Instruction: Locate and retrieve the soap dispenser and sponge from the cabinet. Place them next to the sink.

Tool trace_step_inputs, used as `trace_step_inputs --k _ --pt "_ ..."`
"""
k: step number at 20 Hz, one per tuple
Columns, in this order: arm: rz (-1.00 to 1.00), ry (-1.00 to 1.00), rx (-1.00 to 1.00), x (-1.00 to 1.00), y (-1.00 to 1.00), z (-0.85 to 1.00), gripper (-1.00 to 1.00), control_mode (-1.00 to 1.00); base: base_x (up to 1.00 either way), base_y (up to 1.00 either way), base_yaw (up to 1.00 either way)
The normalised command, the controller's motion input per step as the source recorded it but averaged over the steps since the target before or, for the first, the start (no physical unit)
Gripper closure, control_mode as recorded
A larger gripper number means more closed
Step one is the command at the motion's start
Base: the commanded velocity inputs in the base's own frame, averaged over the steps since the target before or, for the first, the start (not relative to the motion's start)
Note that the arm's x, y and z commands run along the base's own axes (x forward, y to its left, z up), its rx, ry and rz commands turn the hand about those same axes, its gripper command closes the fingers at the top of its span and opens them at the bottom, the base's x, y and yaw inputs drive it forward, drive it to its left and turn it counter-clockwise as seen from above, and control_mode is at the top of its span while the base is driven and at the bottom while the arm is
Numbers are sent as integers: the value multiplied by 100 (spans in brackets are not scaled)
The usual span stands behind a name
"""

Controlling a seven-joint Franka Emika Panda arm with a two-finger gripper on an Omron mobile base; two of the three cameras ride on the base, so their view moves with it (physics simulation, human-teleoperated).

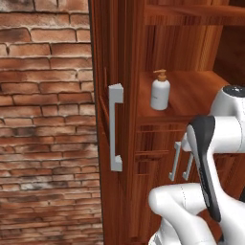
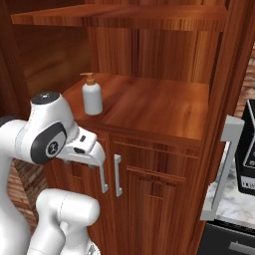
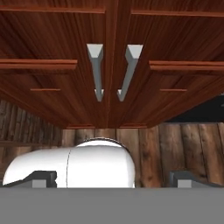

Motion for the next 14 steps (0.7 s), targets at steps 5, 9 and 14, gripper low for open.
trace_step_inputs --k 5,9,14 --pt "6 -49 0 23 38 0 -100 -100 0 0 0" --pt "7 -50 0 44 32 -1 -100 -100 0 0 0" --pt "0 -39 0 62 5 0 -100 -100 0 0 0"
